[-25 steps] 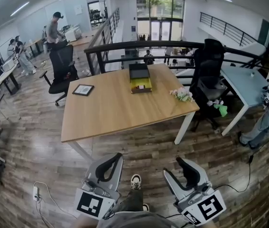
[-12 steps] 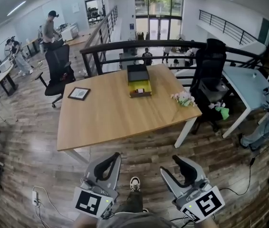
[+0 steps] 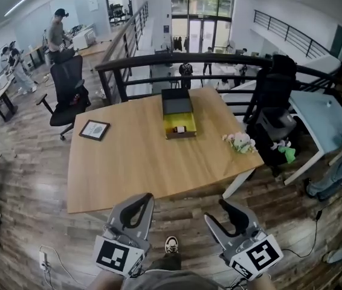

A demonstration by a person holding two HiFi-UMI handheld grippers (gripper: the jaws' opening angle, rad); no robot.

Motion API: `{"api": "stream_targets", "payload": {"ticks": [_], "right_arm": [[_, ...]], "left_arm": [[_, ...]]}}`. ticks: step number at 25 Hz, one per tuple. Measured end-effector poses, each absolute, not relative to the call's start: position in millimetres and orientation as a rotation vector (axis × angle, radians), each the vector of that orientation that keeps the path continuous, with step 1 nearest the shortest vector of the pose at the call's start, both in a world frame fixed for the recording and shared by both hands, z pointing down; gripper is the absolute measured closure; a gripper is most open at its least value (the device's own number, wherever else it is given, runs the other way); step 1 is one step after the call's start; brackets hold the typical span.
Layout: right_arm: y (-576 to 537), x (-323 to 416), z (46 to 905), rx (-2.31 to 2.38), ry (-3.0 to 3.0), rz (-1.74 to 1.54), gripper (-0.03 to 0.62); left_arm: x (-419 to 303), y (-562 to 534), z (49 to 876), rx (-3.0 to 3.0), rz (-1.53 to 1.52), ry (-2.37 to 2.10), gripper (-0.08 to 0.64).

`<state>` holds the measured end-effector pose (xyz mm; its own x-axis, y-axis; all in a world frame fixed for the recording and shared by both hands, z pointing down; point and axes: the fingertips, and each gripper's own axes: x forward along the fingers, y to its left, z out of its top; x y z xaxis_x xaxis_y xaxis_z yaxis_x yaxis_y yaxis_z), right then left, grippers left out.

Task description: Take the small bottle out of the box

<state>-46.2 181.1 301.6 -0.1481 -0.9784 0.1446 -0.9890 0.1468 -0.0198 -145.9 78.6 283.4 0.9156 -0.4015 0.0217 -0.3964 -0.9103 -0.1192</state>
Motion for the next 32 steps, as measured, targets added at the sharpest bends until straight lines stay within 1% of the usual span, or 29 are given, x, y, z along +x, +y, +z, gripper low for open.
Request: {"api": "stream_targets", "payload": {"ticks": [7, 13, 25, 32], "right_arm": [[81.5, -6.3, 314.1, 1.951, -2.249, 0.246, 0.423], [17.8, 21.8, 331.5, 1.923, -2.193, 0.274, 0.423], [-53.2, 72.1, 374.8, 1.806, -2.151, 0.356, 0.423], [-96.0, 117.0, 398.5, 1.656, -2.202, 0.387, 0.423]], "left_arm": [[-102.5, -11.2, 293.1, -2.985, -0.095, 0.572, 0.558], [-80.3, -66.9, 305.9, -3.007, -0.111, 0.565, 0.558], [-45.7, -135.4, 335.2, -3.019, -0.194, 0.646, 0.558], [2.0, -168.0, 342.3, -3.016, -0.274, 0.765, 0.558]]}}
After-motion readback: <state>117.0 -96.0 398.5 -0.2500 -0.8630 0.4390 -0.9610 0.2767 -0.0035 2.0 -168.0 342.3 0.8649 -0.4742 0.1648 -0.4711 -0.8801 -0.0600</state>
